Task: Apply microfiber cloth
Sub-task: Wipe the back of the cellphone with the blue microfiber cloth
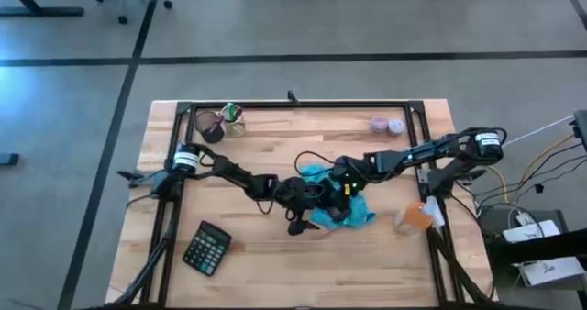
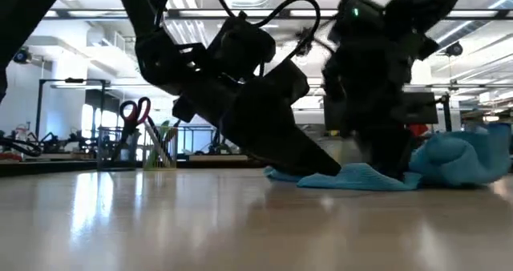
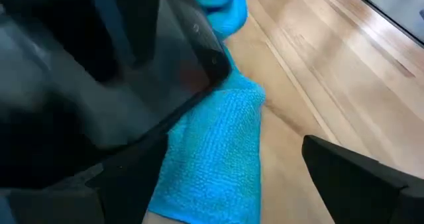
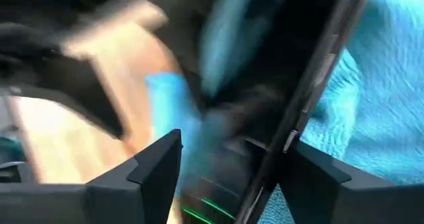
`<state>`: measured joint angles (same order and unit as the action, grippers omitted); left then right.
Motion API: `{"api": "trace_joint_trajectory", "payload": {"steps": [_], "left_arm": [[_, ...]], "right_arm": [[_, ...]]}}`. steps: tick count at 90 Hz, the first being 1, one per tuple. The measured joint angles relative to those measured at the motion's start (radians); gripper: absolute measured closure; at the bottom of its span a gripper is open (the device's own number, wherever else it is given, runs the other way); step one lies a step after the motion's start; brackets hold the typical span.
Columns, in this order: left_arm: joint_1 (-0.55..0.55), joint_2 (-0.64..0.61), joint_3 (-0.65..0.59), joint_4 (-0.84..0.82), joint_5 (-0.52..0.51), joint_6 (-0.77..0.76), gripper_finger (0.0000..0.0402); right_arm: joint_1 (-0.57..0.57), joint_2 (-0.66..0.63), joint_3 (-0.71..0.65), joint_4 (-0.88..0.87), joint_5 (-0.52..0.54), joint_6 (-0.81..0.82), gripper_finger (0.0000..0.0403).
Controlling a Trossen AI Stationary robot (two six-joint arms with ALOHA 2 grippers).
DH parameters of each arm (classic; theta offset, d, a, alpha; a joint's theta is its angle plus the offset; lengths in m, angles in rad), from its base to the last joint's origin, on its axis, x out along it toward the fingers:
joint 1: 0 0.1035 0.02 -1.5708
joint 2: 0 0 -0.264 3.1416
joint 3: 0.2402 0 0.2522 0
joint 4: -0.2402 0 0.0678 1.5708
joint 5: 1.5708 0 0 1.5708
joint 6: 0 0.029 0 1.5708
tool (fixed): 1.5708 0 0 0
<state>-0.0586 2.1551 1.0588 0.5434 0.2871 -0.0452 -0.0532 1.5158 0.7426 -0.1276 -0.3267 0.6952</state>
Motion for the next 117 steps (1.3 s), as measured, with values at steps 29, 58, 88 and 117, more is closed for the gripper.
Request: {"api": "trace_joint_trajectory", "payload": {"steps": [29,58,88,117], "left_arm": [[0.002,-0.012,-0.003,0.005,-0.011,0.004,0.0054],[0.004,-0.093,-0.008,-0.176,-0.03,-0.019,0.0054],[-0.016,-0.213,-0.064,-0.243,-0.055,-0.024,0.0053],[-0.06,-0.438,-0.232,-0.222,-0.123,0.001,0.0054]], "right_arm": [[0.007,0.018,0.025,-0.024,0.016,0.011,0.0282],[0.069,0.01,0.118,-0.207,0.139,-0.056,0.0383],[0.212,0.006,0.355,-0.554,0.609,-0.215,0.0393],[0.39,0.13,0.352,-0.57,1.005,-0.363,0.0393]]}}
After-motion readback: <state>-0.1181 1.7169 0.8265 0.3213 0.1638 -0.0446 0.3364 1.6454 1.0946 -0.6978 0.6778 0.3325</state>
